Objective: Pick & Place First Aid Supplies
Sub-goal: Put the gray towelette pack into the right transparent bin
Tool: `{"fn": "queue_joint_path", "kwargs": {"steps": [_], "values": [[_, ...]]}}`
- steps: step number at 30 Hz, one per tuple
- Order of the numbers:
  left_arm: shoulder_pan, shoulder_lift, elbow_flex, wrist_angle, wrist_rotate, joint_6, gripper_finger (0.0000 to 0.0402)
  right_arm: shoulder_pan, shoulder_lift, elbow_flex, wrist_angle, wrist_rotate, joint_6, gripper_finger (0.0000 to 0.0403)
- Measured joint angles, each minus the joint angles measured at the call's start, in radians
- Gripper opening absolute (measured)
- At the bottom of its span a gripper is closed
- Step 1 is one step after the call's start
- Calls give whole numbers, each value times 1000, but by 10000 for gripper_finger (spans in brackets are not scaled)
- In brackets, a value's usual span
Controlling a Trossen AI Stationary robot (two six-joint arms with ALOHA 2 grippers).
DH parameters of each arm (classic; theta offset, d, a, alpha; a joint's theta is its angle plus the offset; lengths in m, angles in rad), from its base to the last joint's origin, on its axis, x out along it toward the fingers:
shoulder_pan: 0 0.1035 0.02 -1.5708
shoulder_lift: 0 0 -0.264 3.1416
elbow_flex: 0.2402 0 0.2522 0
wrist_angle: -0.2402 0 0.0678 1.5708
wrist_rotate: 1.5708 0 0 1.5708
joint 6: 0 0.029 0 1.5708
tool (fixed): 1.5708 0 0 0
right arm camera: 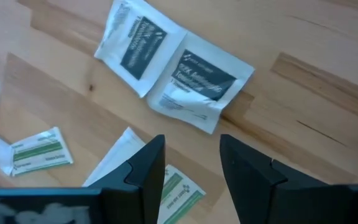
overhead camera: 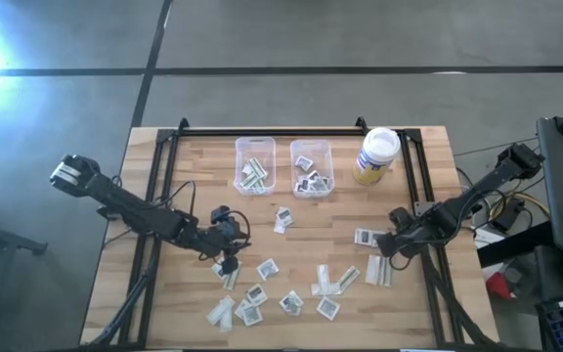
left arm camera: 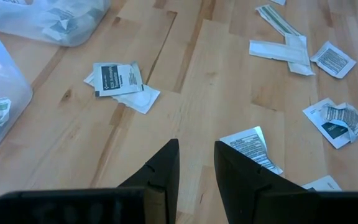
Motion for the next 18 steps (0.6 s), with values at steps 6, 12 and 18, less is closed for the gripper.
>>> {"fn": "queue_joint_path", "kwargs": {"steps": [6, 12, 18], "values": [[0, 0, 0, 0, 0, 0, 94, 0, 1, -48, 17, 2, 60, 151], [0, 0, 0, 0, 0, 0, 94, 0, 1, -49, 20, 32, 78, 153], [0, 0, 0, 0, 0, 0, 94, 0, 2, -50, 22, 50, 122, 150]]}}
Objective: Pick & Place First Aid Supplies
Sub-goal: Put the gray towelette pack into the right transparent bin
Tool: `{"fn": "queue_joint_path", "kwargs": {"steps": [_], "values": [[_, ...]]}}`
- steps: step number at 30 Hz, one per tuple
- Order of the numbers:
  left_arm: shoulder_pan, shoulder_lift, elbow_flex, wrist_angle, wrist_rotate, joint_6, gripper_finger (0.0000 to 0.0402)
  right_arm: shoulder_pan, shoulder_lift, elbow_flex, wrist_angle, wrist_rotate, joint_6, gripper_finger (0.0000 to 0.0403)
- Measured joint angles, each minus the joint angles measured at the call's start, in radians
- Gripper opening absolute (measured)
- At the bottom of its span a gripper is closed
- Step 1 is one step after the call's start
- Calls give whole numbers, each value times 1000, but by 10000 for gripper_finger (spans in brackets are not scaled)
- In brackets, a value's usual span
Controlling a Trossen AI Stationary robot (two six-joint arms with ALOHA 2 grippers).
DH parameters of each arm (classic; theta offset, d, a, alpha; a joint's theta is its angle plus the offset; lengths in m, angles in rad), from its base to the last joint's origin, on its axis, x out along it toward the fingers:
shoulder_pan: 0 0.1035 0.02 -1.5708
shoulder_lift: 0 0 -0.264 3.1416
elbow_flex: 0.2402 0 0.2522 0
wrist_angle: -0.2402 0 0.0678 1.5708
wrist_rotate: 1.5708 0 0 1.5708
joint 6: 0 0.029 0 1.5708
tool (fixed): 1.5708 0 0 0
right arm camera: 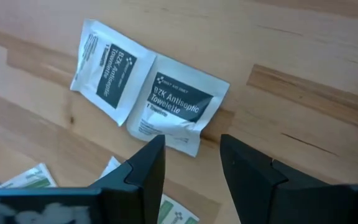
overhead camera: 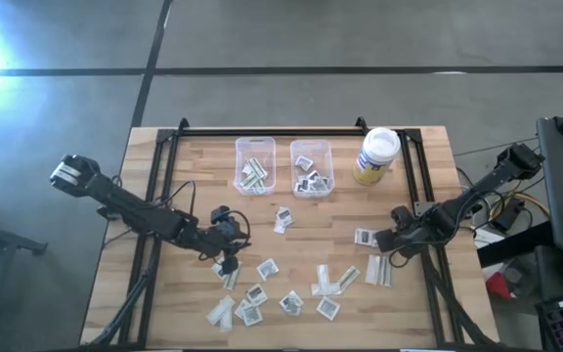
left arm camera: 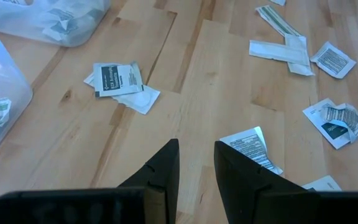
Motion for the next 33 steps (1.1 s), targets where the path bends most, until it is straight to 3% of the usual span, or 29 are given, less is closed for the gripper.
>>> {"fn": "queue_joint_path", "kwargs": {"steps": [24, 33], "values": [[0, 0, 0, 0, 0, 7, 94, -2, 153, -7, 97, 53, 95, 147], [0, 0, 0, 0, 0, 8, 94, -2, 183, -6, 97, 61, 121, 121]]}}
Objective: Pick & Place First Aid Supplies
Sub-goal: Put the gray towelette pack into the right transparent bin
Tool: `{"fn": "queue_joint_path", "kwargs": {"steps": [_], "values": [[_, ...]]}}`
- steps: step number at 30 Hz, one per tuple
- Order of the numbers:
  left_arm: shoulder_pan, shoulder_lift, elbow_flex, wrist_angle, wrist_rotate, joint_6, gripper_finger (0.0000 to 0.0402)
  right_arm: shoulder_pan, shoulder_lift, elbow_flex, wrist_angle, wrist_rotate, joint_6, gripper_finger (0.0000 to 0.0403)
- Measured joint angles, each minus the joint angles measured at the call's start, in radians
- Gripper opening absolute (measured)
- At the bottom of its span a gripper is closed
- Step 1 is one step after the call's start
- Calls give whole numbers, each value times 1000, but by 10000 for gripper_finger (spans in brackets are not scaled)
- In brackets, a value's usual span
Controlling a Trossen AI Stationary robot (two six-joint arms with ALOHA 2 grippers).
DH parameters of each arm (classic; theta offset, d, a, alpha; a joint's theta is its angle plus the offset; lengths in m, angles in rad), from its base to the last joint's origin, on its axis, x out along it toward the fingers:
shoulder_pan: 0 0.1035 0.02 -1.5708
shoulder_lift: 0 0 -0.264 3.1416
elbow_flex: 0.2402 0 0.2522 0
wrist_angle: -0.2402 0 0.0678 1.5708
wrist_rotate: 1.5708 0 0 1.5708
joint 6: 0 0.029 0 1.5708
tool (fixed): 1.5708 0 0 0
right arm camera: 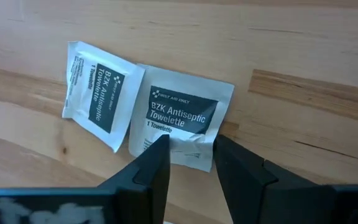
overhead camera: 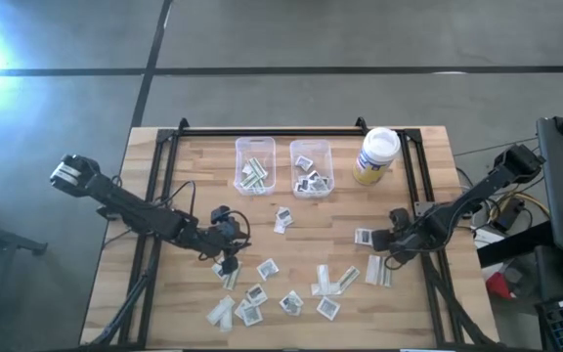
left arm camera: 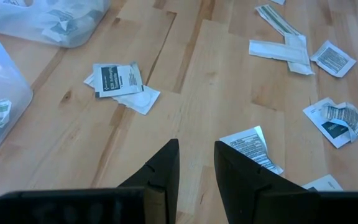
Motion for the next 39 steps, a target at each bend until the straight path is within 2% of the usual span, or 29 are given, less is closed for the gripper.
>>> {"fn": "queue_joint_path", "kwargs": {"steps": [15, 30, 39], "values": [[-1, 0, 0, -1, 0, 19, 94, 0, -1, -2, 9, 7, -7, 51], [-1, 0, 0, 0, 0, 17, 94, -1, -10, 113, -1, 2, -158, 43], [-1, 0, 0, 0, 0, 15, 94, -1, -11, 246, -2, 179, -288, 43]]}}
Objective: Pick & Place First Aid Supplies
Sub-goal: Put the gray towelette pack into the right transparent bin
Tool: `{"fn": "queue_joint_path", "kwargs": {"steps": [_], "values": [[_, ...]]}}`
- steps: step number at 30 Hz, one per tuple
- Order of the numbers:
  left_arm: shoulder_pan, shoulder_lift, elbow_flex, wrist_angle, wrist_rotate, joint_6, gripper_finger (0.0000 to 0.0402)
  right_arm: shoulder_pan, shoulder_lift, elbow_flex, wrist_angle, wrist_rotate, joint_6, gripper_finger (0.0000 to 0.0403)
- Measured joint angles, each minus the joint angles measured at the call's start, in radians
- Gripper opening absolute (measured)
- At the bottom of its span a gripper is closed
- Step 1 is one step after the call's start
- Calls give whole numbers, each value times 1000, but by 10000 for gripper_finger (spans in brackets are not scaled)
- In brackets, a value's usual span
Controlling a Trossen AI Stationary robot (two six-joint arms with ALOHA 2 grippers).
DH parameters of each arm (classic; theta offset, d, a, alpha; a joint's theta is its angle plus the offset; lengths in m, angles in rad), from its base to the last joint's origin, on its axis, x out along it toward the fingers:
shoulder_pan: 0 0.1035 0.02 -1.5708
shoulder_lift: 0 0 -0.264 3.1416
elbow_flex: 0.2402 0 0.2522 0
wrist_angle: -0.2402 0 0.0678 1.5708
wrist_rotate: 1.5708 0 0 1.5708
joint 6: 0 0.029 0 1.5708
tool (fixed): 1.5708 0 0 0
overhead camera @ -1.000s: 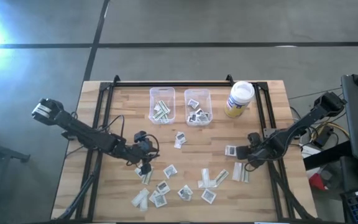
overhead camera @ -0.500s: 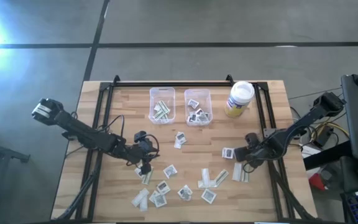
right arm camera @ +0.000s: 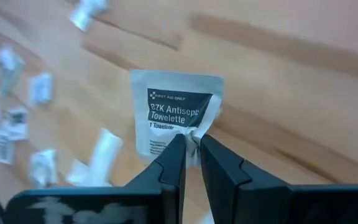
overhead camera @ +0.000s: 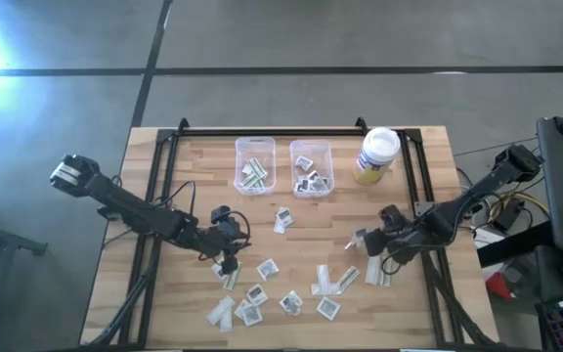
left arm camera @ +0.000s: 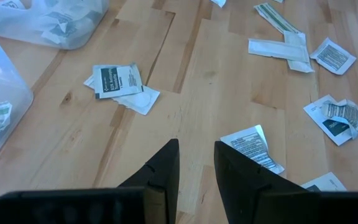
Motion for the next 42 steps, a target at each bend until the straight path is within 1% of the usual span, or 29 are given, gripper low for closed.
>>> {"fn": "queue_joint_path", "kwargs": {"steps": [3, 8, 11, 18, 21, 27, 32, 35, 37, 40, 42], "values": [[0, 0, 0, 0, 0, -1, 94, -11, -1, 38, 0, 59, -55, 43], [0, 0, 0, 0, 0, -5, 94, -77, -1, 84, -1, 96, -183, 43], [0, 0, 0, 0, 0, -5, 94, -138, -1, 114, 0, 117, -284, 43], [0, 0, 0, 0, 0, -5, 94, -325, -1, 196, 28, 163, -578, 43], [0, 0, 0, 0, 0, -5, 94, -409, -1, 214, 89, 164, -705, 43], [0, 0, 0, 0, 0, -5, 94, -559, 0, 215, 311, 163, -947, 43], [0, 0, 0, 0, 0, -5, 94, -657, 3, 232, 427, 162, -1088, 43], [0, 0, 0, 0, 0, -5, 94, -698, 25, 266, 431, 159, -1150, 43], [0, 0, 0, 0, 0, -4, 94, -719, 56, 302, 418, 137, -1185, 43], [0, 0, 0, 0, 0, -4, 94, -752, 118, 376, 348, 87, -1216, 43], [0, 0, 0, 0, 0, -4, 94, -774, 170, 435, 247, 74, -1218, 43]]}}
